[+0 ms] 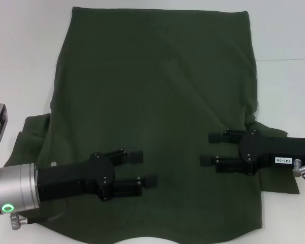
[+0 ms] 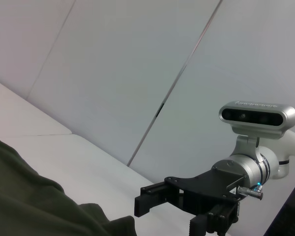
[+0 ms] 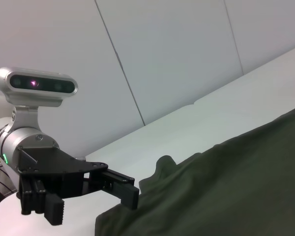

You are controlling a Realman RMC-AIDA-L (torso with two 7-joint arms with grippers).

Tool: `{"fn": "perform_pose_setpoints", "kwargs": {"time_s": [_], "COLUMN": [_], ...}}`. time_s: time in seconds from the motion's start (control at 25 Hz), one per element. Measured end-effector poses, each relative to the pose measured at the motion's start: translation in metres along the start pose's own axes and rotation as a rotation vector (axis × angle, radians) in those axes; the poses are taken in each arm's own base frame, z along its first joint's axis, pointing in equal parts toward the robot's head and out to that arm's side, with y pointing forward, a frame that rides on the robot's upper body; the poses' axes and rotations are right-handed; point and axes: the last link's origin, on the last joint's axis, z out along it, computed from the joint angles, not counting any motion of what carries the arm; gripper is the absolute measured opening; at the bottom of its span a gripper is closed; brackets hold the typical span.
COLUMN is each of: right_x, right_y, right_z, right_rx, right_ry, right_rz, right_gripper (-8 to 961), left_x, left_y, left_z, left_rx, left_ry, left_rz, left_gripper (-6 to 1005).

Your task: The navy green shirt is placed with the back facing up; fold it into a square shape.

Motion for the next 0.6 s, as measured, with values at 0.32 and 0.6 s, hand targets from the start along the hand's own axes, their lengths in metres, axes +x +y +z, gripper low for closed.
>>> {"fn": "perform_pose_setpoints", "kwargs": {"time_s": [0.32,0.6], "right_x": [-0.0001,0.0], "right_y": [-0.0001,0.0002], "right_z": [0.0009,0.002], "right_rx": [0.0,-0.002], "right_ry": [0.003,-0.001], "right_rz": [0.003,0.006], "right_gripper": [835,835], "left_x": [0.0,0.0], "left_y": [0.0,-0.001], "left_z": [0.0,-0.0002], "left_rx": [0.0,0.007], "left_ry": [0.0,0.001], "left_rz": [0.0,-0.001], "left_gripper": [900,901]}}
